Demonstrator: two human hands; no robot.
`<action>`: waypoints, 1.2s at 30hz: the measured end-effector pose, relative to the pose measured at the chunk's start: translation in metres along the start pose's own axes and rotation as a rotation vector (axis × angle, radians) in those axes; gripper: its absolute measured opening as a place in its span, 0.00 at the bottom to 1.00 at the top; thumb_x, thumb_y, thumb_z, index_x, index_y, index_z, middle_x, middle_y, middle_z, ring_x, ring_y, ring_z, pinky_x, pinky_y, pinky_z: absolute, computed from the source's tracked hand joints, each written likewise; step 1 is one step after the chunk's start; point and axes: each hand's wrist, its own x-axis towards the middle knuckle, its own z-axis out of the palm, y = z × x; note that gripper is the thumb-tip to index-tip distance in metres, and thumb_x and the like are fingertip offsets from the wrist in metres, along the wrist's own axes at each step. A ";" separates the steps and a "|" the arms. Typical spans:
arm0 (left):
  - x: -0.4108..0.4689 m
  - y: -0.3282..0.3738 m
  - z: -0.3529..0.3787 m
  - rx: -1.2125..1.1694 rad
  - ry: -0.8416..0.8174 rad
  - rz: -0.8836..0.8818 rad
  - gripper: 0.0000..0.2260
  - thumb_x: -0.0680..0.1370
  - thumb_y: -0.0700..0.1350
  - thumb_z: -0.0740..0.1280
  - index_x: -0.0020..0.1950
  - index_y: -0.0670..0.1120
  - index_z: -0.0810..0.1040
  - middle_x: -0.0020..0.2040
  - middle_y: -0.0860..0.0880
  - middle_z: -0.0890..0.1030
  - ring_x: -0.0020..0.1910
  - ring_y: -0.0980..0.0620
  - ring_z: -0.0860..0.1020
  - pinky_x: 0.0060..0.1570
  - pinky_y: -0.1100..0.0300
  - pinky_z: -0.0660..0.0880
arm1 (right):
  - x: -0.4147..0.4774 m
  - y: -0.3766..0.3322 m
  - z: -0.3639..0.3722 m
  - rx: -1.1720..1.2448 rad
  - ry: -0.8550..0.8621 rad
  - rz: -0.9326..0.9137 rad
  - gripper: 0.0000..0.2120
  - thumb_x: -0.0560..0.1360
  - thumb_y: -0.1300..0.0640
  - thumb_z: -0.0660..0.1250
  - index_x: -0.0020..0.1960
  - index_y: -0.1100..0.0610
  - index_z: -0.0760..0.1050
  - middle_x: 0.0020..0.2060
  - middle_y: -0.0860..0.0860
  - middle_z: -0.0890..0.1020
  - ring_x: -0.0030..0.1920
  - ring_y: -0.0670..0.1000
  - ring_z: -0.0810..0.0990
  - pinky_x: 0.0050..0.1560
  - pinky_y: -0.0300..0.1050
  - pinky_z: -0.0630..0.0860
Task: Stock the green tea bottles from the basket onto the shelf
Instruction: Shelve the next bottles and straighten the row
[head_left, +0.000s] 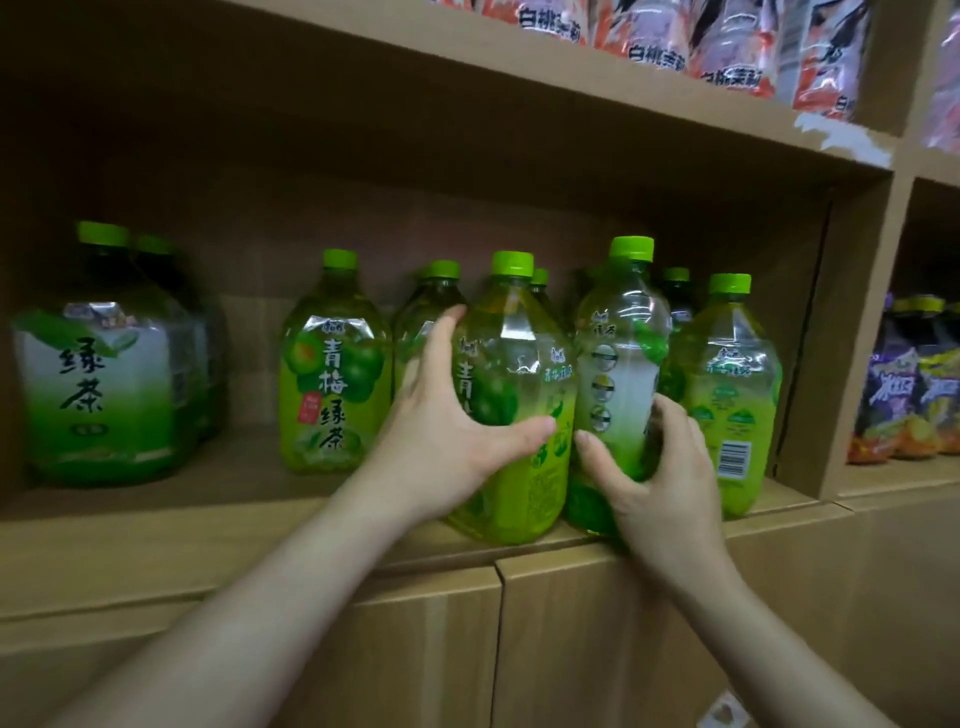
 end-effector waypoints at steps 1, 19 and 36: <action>-0.001 0.000 0.002 0.023 0.031 0.012 0.48 0.63 0.60 0.76 0.74 0.64 0.48 0.74 0.53 0.59 0.71 0.53 0.61 0.63 0.61 0.59 | 0.000 0.000 0.000 0.013 0.004 0.002 0.40 0.63 0.32 0.64 0.66 0.58 0.71 0.51 0.51 0.75 0.51 0.49 0.74 0.49 0.42 0.70; -0.037 -0.014 -0.029 0.225 0.432 -0.059 0.46 0.61 0.66 0.72 0.74 0.64 0.53 0.65 0.53 0.63 0.67 0.53 0.65 0.66 0.55 0.64 | -0.050 -0.081 0.020 0.144 -0.440 -0.287 0.40 0.77 0.51 0.63 0.78 0.46 0.40 0.71 0.46 0.65 0.65 0.49 0.71 0.62 0.45 0.71; -0.033 -0.044 -0.056 0.489 0.394 -0.375 0.32 0.75 0.49 0.69 0.73 0.43 0.56 0.64 0.45 0.76 0.61 0.44 0.75 0.61 0.49 0.72 | -0.031 -0.083 0.038 0.252 -0.782 -0.301 0.32 0.77 0.54 0.62 0.77 0.53 0.52 0.70 0.51 0.69 0.67 0.54 0.71 0.64 0.50 0.71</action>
